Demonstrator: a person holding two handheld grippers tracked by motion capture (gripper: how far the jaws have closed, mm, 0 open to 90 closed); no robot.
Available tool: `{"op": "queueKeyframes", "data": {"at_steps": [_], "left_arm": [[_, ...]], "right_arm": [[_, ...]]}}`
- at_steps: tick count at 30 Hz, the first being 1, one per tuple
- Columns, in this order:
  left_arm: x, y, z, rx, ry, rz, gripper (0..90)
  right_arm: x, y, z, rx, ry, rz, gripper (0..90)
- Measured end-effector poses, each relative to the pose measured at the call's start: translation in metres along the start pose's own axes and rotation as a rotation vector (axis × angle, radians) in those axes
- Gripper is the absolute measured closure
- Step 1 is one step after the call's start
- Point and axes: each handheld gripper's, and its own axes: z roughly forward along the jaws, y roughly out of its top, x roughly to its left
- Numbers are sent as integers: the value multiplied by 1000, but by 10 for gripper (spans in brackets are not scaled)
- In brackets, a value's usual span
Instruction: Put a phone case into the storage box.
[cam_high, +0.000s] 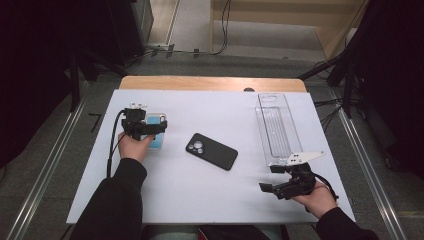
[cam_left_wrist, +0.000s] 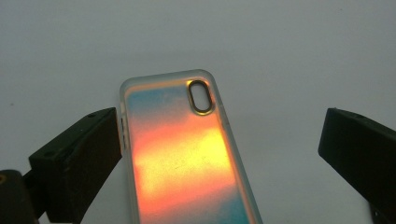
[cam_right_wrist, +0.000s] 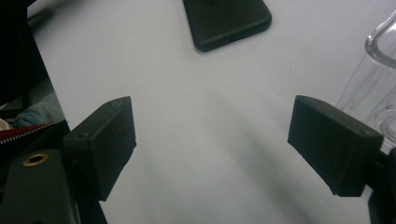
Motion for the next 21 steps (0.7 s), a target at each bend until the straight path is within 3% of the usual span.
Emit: {"op": "queueKeyframes", "data": {"at_steps": [5, 9, 15, 18, 21], "left_arm": [[1, -4, 4, 18, 15, 2, 1], [2, -9, 9, 24, 3, -17, 1], [1, -14, 13, 33, 24, -7, 1], [3, -18, 16, 47, 21, -47, 1], [3, -21, 18, 51, 44, -30, 1]], "right_arm": [[0, 0, 0, -1, -1, -2, 133], [0, 0, 0, 0, 0, -2, 133], [0, 0, 0, 0, -2, -3, 133], [1, 0, 0, 1, -1, -2, 134], [1, 0, 0, 1, -3, -5, 134]]}}
